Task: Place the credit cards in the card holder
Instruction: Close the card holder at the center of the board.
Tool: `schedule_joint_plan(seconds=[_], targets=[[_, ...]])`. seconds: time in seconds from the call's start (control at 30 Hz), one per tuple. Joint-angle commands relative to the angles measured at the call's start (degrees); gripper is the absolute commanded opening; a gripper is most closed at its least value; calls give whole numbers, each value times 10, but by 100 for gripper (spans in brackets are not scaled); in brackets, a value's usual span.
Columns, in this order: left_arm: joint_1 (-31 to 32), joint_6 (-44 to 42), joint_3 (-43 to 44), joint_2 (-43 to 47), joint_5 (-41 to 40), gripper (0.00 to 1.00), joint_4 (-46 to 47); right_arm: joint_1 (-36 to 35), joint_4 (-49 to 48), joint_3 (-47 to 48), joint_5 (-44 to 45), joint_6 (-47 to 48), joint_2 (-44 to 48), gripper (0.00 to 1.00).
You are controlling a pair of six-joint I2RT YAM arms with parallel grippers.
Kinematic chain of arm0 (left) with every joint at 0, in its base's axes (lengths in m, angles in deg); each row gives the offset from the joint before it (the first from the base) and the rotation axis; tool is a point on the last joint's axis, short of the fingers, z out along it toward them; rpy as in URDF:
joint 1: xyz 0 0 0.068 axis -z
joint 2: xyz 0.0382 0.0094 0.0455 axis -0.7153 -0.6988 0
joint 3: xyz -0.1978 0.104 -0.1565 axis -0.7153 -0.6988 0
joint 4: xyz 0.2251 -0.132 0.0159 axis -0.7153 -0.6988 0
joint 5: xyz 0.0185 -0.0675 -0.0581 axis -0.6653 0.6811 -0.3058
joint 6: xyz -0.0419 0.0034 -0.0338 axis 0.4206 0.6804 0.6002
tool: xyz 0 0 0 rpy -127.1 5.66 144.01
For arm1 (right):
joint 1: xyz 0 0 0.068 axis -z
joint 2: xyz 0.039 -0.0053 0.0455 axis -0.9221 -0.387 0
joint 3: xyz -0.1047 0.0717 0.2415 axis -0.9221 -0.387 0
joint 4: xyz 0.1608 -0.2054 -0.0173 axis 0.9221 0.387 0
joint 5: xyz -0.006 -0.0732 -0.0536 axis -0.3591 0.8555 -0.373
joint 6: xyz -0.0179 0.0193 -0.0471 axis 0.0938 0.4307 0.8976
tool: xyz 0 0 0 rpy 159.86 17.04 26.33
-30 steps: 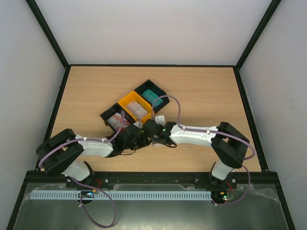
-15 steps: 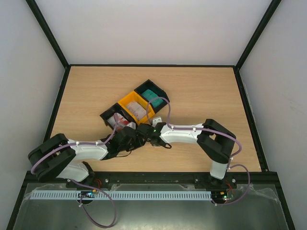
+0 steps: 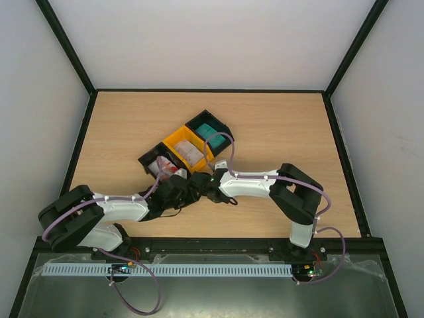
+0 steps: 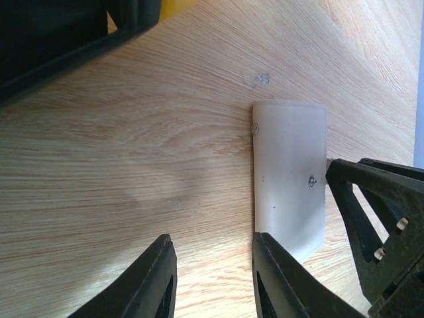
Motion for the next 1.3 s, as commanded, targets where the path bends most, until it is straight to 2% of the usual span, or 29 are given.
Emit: schedule_joint_plan(seconds=[0.0, 0.1, 0.3, 0.73, 0.93, 1.13, 1.27], targets=[[-4, 0, -2, 0, -10, 34, -3, -2, 45, 16, 57, -26, -16, 20], [-5, -1, -1, -3, -9, 33, -3, -2, 46, 15, 63, -29, -16, 19], [-5, -2, 0, -5, -7, 33, -2, -2, 37, 19, 55, -27, -3, 6], [-4, -4, 0, -11, -3, 33, 2, -2, 34, 18, 44, -33, 16, 11], [-5, -4, 1, -13, -2, 33, 3, -3, 31, 18, 42, -34, 24, 10], [-5, -5, 1, -16, 0, 33, 6, -2, 27, 11, 36, -33, 20, 2], [-5, -4, 1, -16, 1, 32, 6, -2, 21, 5, 29, -35, 20, 2]])
